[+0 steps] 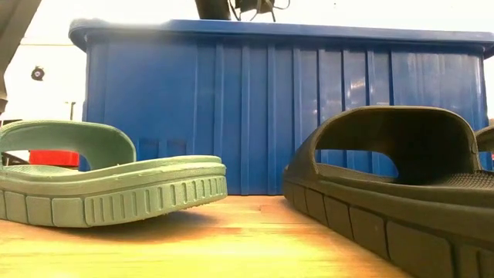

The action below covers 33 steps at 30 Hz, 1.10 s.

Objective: Pick and place slides into bin
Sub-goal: Put the pink slide into the blue container

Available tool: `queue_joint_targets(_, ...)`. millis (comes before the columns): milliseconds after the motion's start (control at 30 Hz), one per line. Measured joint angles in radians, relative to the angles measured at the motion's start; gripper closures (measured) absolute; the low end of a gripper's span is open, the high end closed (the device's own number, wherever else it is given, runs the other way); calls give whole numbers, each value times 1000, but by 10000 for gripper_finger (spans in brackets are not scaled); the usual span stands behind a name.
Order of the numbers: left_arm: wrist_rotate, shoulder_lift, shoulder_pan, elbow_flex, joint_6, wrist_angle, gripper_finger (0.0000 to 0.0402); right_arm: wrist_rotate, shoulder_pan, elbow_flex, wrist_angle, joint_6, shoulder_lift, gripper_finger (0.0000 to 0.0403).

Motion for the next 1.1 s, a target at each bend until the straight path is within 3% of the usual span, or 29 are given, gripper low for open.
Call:
queue_joint_targets(467, 17, 142, -31, 8, -48, -33, 401, -35, 0, 0, -22, -22, -6, 193)
queue_joint_targets(633, -30, 187, -33, 8, -52, -42, 401, -50, 0, 0, -39, -26, -6, 193)
queue_joint_targets(1100, -63, 200, -18, 2, -80, -44, 401, -53, 0, 0, -55, -34, -33, 193)
